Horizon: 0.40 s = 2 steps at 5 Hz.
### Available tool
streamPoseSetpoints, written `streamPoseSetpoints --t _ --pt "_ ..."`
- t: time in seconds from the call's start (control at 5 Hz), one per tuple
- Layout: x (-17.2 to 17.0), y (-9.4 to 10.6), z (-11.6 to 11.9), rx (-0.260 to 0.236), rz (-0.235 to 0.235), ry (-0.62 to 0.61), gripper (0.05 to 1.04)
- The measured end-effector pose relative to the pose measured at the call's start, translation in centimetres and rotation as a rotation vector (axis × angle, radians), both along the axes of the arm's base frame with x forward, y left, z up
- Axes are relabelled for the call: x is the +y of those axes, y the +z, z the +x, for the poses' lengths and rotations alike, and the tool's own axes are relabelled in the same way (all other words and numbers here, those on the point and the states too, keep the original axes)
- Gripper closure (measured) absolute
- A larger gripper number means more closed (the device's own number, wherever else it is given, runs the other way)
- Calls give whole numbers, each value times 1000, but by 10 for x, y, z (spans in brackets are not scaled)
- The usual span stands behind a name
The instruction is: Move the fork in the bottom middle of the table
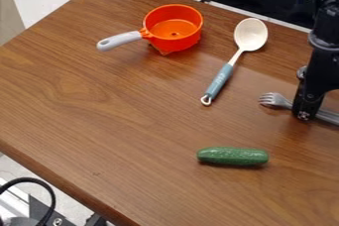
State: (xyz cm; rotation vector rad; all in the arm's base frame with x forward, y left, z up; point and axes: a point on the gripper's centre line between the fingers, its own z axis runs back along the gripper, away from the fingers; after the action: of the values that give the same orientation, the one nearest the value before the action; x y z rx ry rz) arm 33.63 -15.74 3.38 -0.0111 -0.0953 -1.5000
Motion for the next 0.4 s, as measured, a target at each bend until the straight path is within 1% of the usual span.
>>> streamPoseSetpoints --t 0.2,0.4 --pt "1 1 1 -1 -2 26 971" --pt "3 9 3 -18 -8 54 971"
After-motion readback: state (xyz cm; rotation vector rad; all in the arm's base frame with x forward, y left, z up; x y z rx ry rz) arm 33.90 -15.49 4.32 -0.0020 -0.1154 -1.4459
